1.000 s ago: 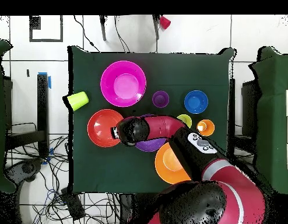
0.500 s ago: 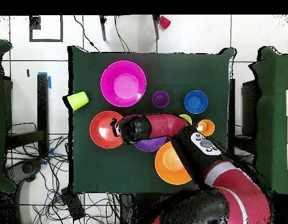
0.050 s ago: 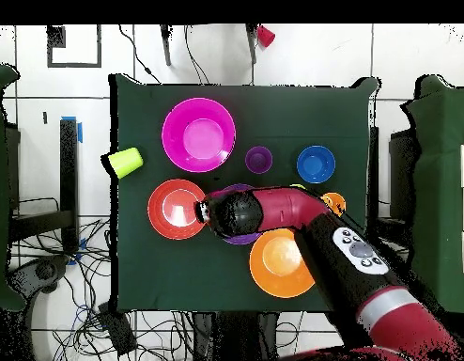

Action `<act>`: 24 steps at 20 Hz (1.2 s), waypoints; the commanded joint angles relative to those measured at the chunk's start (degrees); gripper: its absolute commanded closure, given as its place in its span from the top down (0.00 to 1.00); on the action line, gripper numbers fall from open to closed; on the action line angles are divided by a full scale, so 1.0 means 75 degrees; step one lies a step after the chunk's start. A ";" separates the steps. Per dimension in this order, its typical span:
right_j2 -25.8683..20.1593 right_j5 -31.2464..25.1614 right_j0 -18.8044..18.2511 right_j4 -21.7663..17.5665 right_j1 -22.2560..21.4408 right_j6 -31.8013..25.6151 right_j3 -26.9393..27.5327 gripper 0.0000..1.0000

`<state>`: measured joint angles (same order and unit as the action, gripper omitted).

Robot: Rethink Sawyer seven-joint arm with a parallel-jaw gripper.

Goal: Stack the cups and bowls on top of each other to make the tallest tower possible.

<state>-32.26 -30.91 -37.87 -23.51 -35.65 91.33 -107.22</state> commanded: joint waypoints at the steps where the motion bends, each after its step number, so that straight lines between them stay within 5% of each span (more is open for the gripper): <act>1: -0.0232 -0.0719 -0.0055 0.0044 -0.0333 -0.0165 -0.0524 1.00; 24: 0.0188 0.0023 0.0534 -0.0348 0.0420 0.0228 0.0257 1.00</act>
<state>-32.29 -31.64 -35.82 -23.58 -37.57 91.33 -107.92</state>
